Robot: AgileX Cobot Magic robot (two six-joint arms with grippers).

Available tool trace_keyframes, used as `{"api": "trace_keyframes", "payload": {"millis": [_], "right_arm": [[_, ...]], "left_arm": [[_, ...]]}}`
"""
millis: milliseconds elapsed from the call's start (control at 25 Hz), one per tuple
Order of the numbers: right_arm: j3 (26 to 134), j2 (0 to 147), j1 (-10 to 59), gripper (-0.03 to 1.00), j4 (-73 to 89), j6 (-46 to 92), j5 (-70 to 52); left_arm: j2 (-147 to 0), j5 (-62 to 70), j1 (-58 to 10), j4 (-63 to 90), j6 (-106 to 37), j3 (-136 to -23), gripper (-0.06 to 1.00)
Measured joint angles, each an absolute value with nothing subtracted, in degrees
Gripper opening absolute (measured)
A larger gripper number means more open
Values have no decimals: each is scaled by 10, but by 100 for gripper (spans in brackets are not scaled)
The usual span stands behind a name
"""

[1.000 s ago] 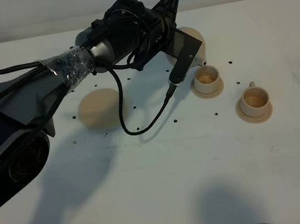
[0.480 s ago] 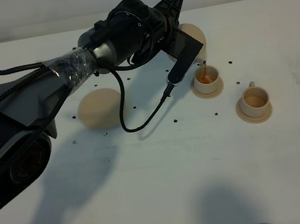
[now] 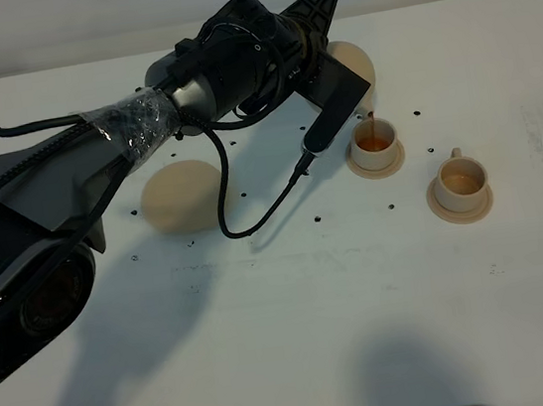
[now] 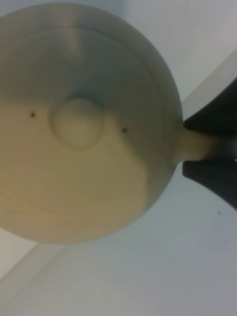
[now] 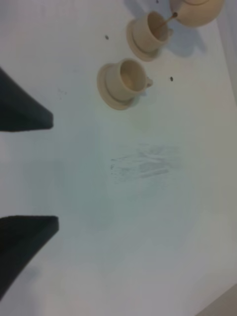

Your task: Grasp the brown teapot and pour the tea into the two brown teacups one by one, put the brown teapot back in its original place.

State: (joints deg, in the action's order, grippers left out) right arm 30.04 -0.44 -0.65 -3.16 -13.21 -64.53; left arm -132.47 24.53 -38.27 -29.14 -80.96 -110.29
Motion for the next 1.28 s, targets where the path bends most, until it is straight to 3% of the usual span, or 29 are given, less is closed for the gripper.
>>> {"api": "trace_keyframes", "payload": {"millis": [1280], "right_arm": [[300,-4,-7,41,-32,-132,-645]], "left_arm": [[-1325,240,-386,-315,-860,-1103,8]]}}
